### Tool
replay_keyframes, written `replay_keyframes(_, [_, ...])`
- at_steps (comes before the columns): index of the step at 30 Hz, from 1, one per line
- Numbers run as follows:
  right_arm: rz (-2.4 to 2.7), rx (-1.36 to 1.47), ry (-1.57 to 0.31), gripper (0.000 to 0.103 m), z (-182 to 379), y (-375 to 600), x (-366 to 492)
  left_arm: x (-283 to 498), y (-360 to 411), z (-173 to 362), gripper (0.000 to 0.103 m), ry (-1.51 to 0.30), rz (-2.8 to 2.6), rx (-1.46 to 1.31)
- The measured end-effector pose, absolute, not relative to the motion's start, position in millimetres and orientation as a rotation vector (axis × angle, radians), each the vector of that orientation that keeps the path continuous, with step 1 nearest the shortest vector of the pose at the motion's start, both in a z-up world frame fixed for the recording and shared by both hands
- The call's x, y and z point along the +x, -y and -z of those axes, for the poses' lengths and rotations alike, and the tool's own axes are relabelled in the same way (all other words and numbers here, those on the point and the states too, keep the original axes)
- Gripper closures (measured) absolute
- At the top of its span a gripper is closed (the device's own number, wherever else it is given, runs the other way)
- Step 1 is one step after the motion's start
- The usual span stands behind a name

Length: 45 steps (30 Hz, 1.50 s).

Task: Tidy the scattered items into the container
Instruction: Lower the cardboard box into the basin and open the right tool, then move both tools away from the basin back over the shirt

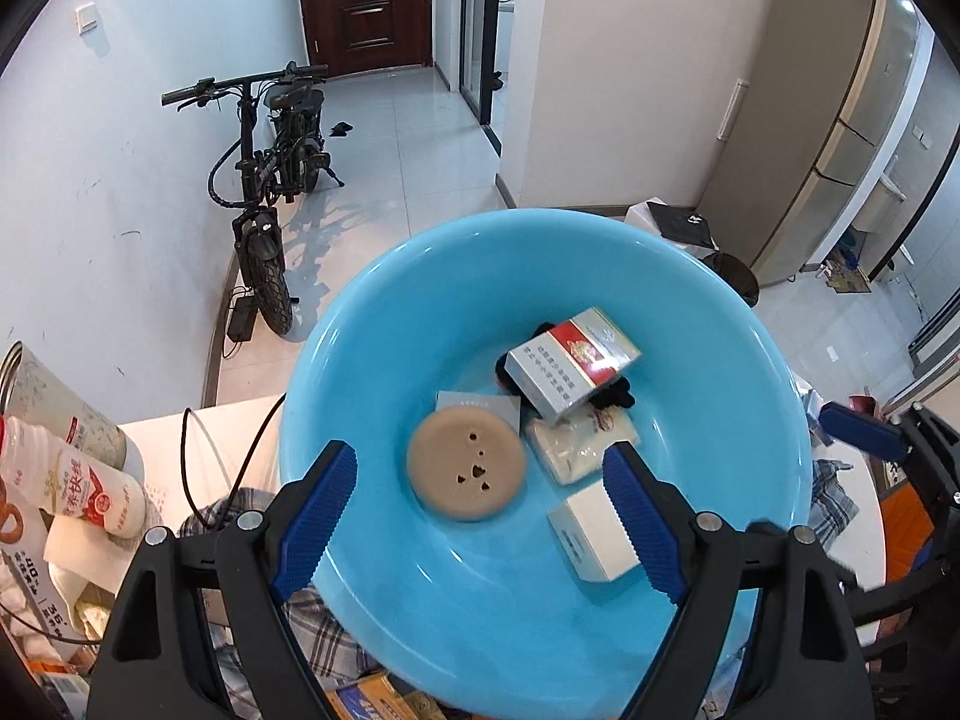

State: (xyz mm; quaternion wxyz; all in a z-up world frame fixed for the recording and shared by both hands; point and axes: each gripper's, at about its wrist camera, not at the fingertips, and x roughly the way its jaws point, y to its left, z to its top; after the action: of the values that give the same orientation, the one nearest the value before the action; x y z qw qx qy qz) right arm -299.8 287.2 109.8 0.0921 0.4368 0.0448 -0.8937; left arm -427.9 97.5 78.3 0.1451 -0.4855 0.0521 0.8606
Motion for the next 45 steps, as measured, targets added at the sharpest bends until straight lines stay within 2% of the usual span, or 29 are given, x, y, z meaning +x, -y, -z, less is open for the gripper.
replay_keyframes(25, [2.628,1.271,-0.123,0.011,-120.7,-275.3,-250.5,-353.5,-90.3,-90.8,0.017,-0.228,-2.458,-1.317])
replay_keyframes(33, [2.632,1.253,-0.123,0.011,-120.9,-275.9,-226.7,-324.7,-92.6,-98.9,0.017,-0.323,-2.506,-1.239])
replay_keyframes(38, [2.628,1.269,-0.098,0.011,-115.3,-281.1,-218.7,-312.5,-88.2,-97.8,0.017,-0.237,-2.463,-1.248])
replay_keyframes(45, [2.619,1.298,-0.06,0.011,-109.7,-285.4,-212.2,-298.0,-92.3,-92.7,0.017,-0.254,-2.455,-1.246])
